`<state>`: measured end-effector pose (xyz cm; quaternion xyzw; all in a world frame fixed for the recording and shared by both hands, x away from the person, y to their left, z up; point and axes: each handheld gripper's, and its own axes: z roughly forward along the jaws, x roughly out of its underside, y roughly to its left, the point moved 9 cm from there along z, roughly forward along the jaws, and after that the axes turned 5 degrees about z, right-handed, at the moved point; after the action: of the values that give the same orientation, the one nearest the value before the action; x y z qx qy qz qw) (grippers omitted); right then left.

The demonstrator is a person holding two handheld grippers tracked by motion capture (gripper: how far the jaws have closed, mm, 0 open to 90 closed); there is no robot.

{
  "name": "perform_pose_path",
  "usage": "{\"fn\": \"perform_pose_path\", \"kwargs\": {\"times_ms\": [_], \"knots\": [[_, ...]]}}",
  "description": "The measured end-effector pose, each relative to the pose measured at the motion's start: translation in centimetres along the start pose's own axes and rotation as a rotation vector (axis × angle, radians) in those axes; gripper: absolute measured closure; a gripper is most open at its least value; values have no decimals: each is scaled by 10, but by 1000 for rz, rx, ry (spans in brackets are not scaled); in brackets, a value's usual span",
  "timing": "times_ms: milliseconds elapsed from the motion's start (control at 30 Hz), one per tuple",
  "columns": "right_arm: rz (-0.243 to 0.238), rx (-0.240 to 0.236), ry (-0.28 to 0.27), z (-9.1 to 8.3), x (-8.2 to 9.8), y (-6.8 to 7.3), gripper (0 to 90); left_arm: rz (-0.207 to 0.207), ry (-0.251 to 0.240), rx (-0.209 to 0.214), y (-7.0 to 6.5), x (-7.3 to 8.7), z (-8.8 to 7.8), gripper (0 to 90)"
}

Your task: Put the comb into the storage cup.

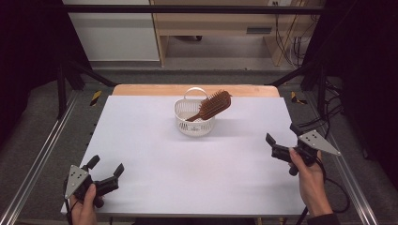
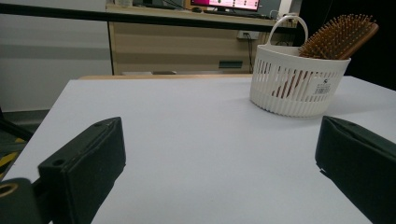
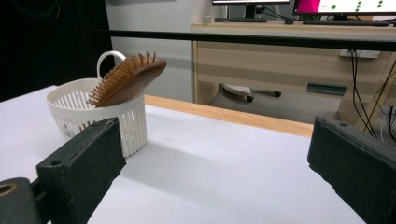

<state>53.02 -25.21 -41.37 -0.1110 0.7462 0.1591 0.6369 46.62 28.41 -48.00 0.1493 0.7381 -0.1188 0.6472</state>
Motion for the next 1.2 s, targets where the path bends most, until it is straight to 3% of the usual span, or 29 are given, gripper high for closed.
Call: {"fn": "perform_pose_path", "kwargs": {"times_ms": [433, 767, 1067, 1200], "knots": [[24, -36, 33, -9, 34, 13, 33, 43, -17, 31, -9, -4, 1, 14], [16, -52, 21, -14, 48, 18, 38, 39, -19, 30, -9, -4, 1, 14], [1, -120, 10, -11, 58, 36, 33, 25, -29, 63, -14, -6, 3, 15], [10, -149, 18, -10, 61, 44, 23, 48, -37, 85, -20, -9, 1, 5]]}}
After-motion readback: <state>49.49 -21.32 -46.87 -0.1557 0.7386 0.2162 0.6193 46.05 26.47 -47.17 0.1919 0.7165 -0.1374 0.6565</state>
